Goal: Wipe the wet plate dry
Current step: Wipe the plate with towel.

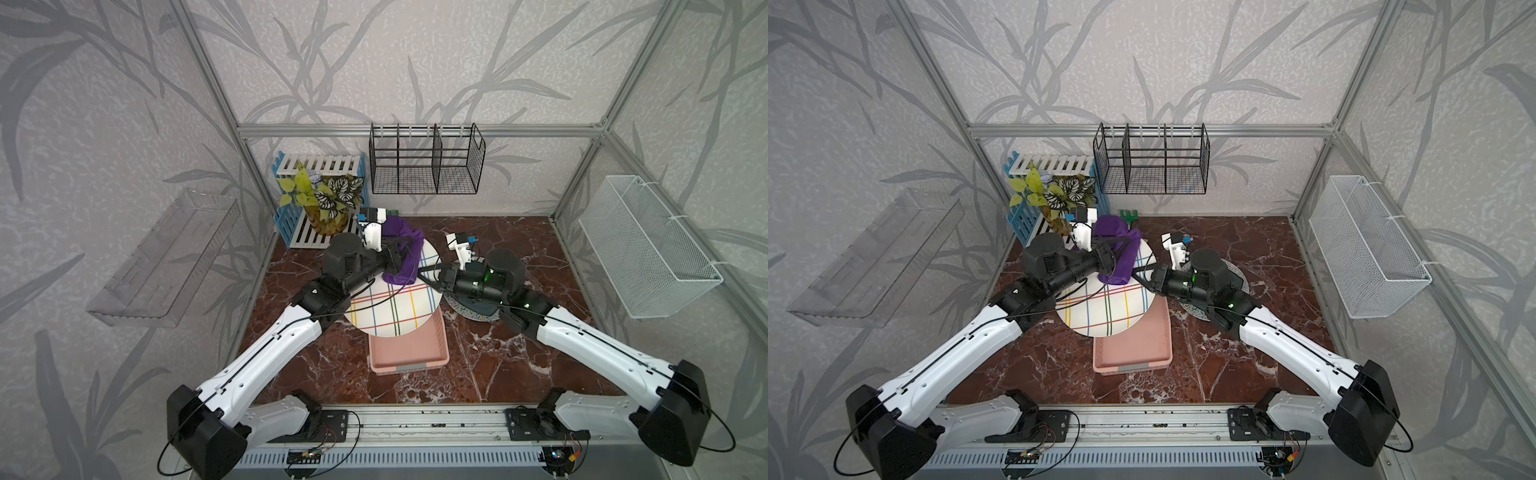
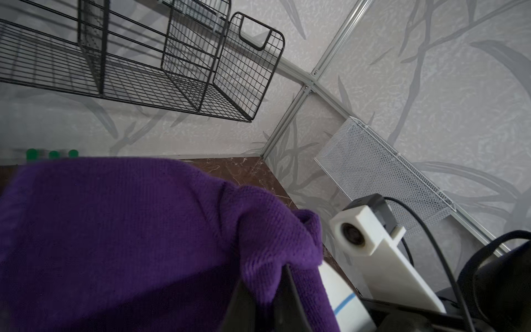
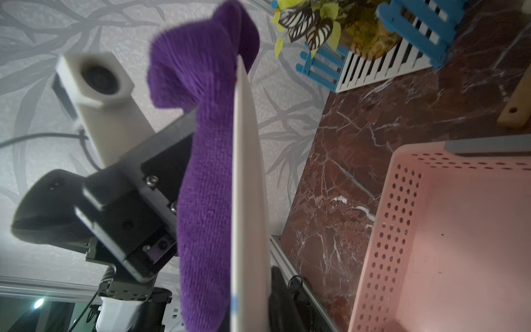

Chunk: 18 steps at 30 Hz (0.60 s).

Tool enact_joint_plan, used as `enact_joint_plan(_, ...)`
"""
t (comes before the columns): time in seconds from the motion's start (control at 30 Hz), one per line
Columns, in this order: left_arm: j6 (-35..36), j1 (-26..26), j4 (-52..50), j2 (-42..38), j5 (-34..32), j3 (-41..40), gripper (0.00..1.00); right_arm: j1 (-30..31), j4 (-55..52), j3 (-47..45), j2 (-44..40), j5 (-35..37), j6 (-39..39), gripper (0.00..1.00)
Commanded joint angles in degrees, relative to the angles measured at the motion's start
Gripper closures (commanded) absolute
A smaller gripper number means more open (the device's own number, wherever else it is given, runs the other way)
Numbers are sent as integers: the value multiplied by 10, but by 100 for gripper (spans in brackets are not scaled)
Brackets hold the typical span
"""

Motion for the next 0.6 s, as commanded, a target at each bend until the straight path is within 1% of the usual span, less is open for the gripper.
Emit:
enact_joint_plan(0.0, 36, -36, -65, 37, 38, 3, 100, 11, 145, 22, -43, -32, -29, 100)
enact_joint_plan(0.07, 52, -65, -68, 44, 44, 2, 100, -16, 133, 2, -62, -8, -21, 100)
enact_joint_plan(0.13, 56, -82, -74, 43, 40, -15, 100, -59, 137, -11, -80, -6, 11, 100)
enact_joint_plan(0.23, 47, -85, -69, 26, 32, -65, 100, -124, 151, -22, -106, -6, 50, 100)
enact_joint_plan(0.3, 47, -84, -75, 11, 23, -91, 100, -145, 154, -15, -119, -10, 54, 100)
enact_joint_plan(0.4, 52, -80, -102, -3, -16, -104, 100, -139, 167, 2, -112, -34, 61, 100)
enact_joint_plan(0.47, 56, -64, -130, -3, -51, -91, 100, -121, 197, 14, -99, -63, 69, 100)
enact_joint_plan(0.53, 59, -42, -135, 1, -44, -73, 100, -91, 199, 27, -90, -70, 48, 100)
enact_joint_plan(0.57, 69, -39, -129, 6, -27, -60, 100, -76, 184, 31, -88, -66, 35, 100)
